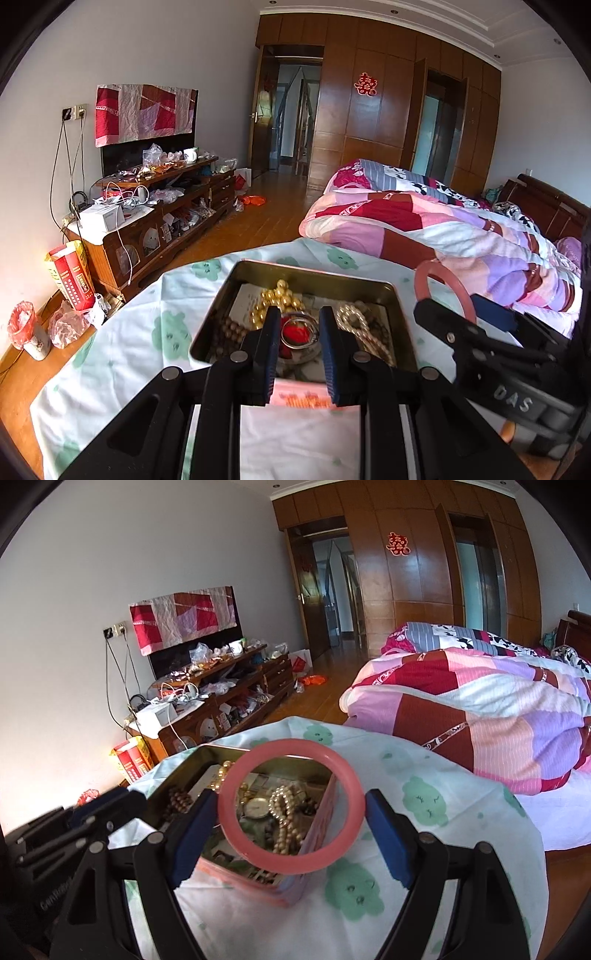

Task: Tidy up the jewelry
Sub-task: 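Carry the ring and pink bangle into the pink tin and open both tools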

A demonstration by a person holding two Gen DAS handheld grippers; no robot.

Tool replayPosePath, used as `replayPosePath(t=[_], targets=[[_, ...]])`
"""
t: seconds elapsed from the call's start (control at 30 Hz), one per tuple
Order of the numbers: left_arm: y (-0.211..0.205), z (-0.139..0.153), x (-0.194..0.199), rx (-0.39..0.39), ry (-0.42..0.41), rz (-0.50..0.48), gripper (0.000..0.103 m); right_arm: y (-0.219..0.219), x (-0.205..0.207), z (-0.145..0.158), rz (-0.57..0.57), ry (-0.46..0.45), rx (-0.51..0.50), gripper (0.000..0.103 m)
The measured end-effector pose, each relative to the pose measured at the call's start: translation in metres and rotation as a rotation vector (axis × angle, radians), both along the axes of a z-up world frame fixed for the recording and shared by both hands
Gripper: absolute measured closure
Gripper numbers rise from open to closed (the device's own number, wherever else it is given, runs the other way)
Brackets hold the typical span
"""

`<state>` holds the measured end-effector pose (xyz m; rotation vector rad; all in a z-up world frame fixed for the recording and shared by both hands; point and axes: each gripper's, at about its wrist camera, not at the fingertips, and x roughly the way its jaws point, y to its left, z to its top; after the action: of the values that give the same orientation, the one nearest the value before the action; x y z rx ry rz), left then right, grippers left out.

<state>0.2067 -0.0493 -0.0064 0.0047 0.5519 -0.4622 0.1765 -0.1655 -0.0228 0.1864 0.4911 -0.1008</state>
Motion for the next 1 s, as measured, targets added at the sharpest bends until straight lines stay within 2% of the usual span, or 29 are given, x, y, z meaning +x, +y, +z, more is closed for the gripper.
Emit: replayPosePath(t=[0.37, 0.53, 1.0], targets=[[-0.019, -0.021, 0.043, 0.024, 0.043, 0.021, 0.082, -0.01, 0.032, -0.011, -0.015, 0.028, 0.012, 0.019], [-0.026, -0.024, 0.055, 0.044, 0.04, 0.04, 0.082, -0.011, 0.049, -0.013, -0.011, 0.035, 0.011, 0.019], [-0.027, -0.039, 0.073, 0.065, 0.097, 0.073, 0.082, -0.006, 0.072, -0.029, 0.002, 0.067, -0.038, 0.019]])
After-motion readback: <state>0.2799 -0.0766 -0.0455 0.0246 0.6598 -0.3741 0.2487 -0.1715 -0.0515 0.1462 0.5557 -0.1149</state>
